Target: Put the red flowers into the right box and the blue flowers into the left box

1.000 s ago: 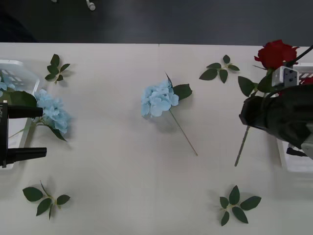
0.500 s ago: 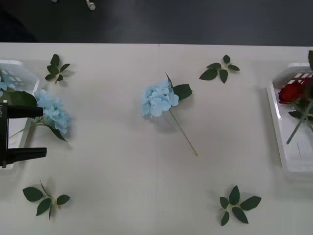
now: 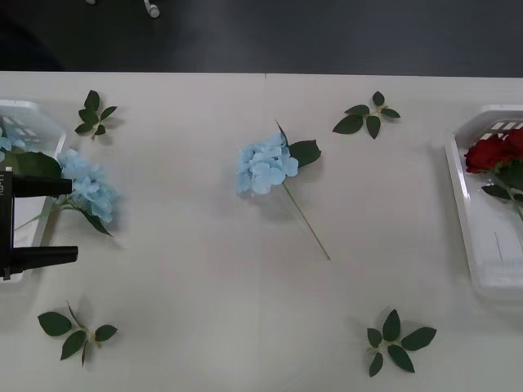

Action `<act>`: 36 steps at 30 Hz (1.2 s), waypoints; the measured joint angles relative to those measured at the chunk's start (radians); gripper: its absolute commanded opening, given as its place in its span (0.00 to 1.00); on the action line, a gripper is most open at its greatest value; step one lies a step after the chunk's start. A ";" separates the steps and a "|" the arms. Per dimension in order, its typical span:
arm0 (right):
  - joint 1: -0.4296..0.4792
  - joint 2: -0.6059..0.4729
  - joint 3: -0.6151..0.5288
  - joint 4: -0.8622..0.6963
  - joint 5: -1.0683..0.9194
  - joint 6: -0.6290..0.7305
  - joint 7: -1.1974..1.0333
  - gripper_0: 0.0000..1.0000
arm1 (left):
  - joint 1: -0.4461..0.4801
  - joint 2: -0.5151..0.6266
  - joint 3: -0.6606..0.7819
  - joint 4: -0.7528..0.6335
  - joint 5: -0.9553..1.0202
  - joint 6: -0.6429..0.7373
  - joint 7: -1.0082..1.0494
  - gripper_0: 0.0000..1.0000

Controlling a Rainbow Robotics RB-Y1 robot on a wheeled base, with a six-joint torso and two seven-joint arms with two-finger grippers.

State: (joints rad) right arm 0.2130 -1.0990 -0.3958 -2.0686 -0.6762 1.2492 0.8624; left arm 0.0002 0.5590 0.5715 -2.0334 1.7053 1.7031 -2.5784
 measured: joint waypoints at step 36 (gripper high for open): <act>-0.003 0.001 0.157 0.272 0.063 -0.281 0.319 0.74 | 0.000 0.000 0.000 0.000 0.000 0.000 0.000 1.00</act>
State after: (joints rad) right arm 0.2099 -1.0980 -0.2393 -1.7962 -0.6131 0.9682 1.1812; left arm 0.0002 0.5590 0.5715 -2.0335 1.7053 1.7031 -2.5784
